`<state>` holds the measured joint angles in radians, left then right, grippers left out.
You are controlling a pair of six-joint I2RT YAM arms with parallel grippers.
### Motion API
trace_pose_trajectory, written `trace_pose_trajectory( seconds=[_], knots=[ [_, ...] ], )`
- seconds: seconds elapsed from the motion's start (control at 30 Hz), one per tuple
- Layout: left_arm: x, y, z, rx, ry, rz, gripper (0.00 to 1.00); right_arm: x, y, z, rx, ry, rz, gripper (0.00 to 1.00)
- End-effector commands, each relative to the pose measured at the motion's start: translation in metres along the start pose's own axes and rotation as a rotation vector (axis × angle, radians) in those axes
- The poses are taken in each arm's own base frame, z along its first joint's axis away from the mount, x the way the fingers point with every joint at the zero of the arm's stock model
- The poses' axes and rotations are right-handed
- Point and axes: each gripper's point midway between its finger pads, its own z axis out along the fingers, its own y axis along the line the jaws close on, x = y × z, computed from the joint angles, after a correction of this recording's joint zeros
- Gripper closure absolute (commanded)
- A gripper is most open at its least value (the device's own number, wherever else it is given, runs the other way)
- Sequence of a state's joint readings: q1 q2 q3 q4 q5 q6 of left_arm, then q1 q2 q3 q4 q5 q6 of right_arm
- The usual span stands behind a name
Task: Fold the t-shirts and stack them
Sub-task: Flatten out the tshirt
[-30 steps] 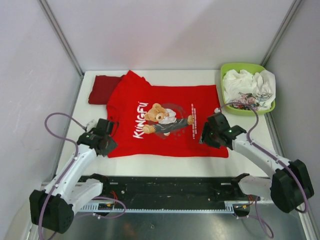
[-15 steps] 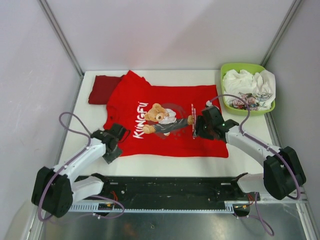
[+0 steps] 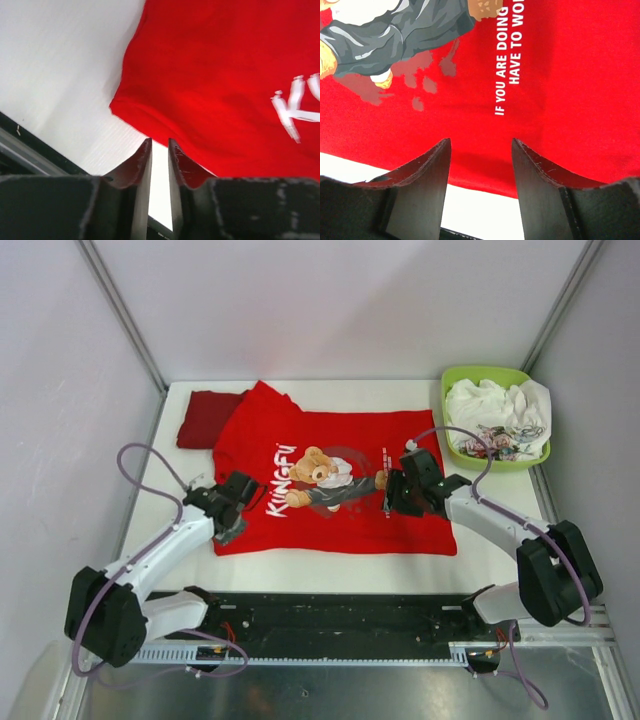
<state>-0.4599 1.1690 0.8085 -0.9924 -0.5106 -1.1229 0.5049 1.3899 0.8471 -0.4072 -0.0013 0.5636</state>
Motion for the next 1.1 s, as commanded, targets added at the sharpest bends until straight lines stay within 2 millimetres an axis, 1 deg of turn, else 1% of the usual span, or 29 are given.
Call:
trace_pose_trajectory(
  seconds=[0.0,0.07,0.17,0.27,0.43,0.53,0.6,0.73,0.83,0.93,1.07],
  knots=[
    [0.025,0.026,0.013,-0.041,0.035,-0.075,0.72,-0.012,0.017,-0.002,-0.04,-0.033,-0.03,0.44],
    [0.032,0.033,0.022,-0.049,0.049,-0.103,0.69,-0.01,0.018,-0.002,-0.041,-0.029,-0.038,0.44],
    [0.031,0.035,0.033,-0.028,0.047,-0.134,0.66,-0.008,0.019,-0.003,-0.043,-0.026,-0.046,0.44],
    [0.027,0.035,0.037,-0.017,0.027,-0.135,0.64,-0.007,0.019,-0.004,-0.042,-0.024,-0.05,0.44],
    [0.028,0.031,0.044,-0.008,0.03,-0.131,0.61,-0.005,0.02,-0.004,-0.042,-0.017,-0.058,0.44],
    [0.029,0.029,0.047,0.007,0.033,-0.137,0.6,-0.003,0.021,-0.004,-0.043,-0.014,-0.064,0.44],
    [0.03,0.028,0.049,0.01,0.035,-0.138,0.62,-0.004,0.018,-0.003,-0.025,-0.022,-0.068,0.45],
    [0.035,0.03,0.053,-0.002,0.046,-0.139,0.65,-0.003,0.017,-0.002,-0.016,-0.02,-0.076,0.45],
    [0.036,0.031,0.055,-0.008,0.047,-0.139,0.71,-0.002,0.016,-0.001,-0.009,-0.02,-0.081,0.45],
    [0.031,0.029,0.052,0.005,0.034,-0.131,0.8,-0.002,0.015,-0.001,-0.003,-0.021,-0.084,0.46],
    [0.016,0.019,0.044,0.043,-0.001,-0.113,0.96,-0.001,0.015,0.001,-0.002,-0.02,-0.085,0.46]
  ],
)
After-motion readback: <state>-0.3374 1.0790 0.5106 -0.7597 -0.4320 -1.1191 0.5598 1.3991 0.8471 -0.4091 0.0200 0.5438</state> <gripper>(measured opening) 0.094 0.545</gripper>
